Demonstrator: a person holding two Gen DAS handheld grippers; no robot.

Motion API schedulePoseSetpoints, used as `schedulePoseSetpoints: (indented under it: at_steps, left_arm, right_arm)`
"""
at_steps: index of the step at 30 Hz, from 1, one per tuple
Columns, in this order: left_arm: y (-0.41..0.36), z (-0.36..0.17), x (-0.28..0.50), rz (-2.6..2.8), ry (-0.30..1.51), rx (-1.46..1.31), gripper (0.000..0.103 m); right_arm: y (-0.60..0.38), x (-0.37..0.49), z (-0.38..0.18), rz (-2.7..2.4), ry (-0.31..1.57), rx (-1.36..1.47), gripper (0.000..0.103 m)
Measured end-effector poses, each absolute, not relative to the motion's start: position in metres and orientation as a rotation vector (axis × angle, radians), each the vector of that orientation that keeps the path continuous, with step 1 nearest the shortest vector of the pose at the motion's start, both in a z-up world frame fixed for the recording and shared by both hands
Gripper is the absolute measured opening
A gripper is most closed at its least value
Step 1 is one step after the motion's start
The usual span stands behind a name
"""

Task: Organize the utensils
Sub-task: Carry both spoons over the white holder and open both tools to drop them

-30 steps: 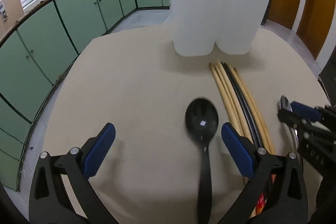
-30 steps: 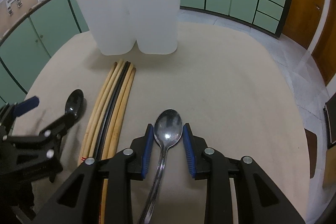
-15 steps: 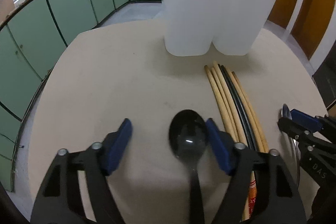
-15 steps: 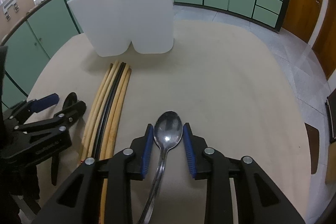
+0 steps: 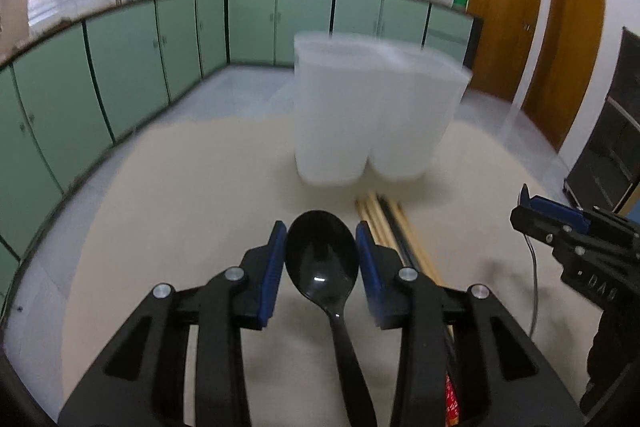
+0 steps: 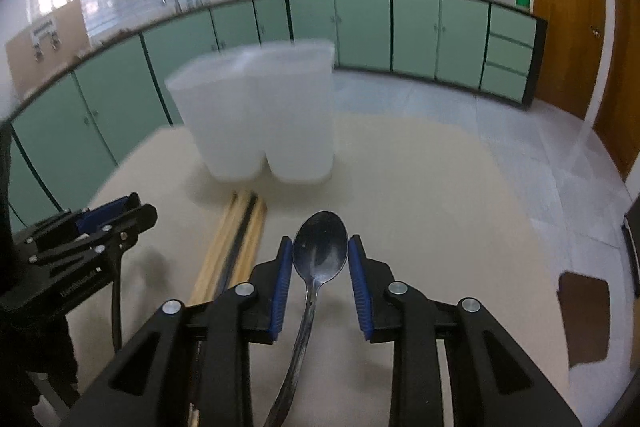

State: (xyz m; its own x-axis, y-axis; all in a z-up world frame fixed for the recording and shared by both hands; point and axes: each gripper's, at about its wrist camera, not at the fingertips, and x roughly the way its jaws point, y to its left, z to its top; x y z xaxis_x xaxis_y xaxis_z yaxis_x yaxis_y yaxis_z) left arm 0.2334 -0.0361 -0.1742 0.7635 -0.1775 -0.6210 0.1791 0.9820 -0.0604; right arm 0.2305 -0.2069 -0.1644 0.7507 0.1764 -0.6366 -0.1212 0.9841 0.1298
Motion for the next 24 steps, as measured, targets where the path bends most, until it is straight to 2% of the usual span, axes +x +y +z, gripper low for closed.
schedulePoseSetpoints:
  at_steps: [9, 16, 24]
  left_arm:
    - [-0.032, -0.114, 0.246, -0.214, 0.463, -0.055, 0.034]
    - [-0.052, -0.060, 0.292, -0.171, 0.308, -0.053, 0.034]
    - [-0.083, -0.038, 0.351, -0.108, 0.227, -0.003, 0.034]
  right_arm:
    - [-0.223, 0.245, -0.094, 0.218, 0.512, 0.125, 0.028]
    - [-0.225, 0.290, -0.042, 0.209, 0.408, 0.140, 0.028]
    - [-0.218, 0.348, -0.019, 0.147, 0.365, 0.136, 0.028]
